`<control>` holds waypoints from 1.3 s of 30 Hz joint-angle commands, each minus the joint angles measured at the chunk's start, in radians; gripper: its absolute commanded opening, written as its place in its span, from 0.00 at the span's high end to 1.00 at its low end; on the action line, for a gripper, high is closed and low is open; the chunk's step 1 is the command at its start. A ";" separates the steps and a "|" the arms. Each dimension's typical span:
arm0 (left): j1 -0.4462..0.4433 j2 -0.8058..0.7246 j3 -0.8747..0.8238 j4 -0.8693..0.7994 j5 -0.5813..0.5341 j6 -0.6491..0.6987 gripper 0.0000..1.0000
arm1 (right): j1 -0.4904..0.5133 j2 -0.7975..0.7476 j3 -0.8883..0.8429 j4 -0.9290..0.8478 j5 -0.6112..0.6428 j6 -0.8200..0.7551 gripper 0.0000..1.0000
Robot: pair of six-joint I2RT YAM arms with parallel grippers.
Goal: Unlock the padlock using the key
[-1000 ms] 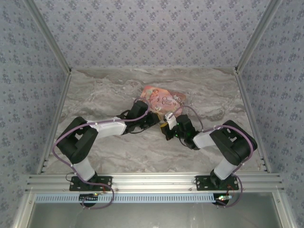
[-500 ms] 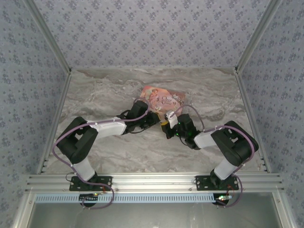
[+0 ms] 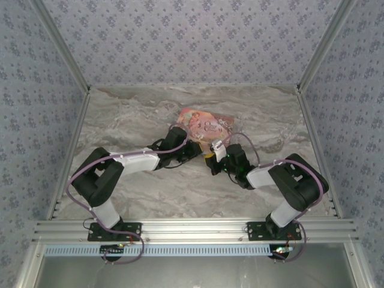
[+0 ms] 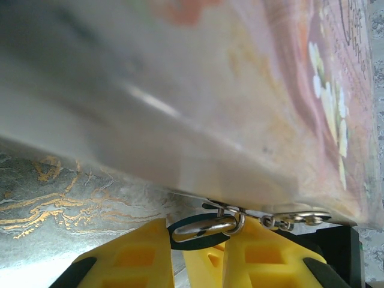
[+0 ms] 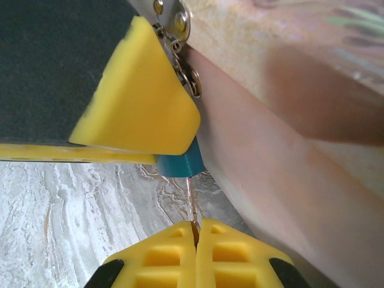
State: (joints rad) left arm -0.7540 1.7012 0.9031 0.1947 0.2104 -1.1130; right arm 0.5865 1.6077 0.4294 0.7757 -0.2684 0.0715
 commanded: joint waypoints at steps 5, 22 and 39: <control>-0.008 -0.038 0.005 0.027 0.033 -0.014 0.96 | -0.007 -0.020 0.005 0.038 -0.023 0.014 1.00; -0.013 -0.038 0.018 0.026 0.049 -0.020 0.96 | -0.021 -0.016 0.025 0.074 -0.043 0.030 1.00; -0.014 -0.051 0.026 0.026 0.081 -0.034 0.97 | -0.032 0.037 0.067 0.100 -0.090 0.021 1.00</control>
State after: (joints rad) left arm -0.7525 1.6939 0.9031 0.2020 0.2092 -1.1259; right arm 0.5632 1.6325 0.4526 0.8013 -0.3351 0.0898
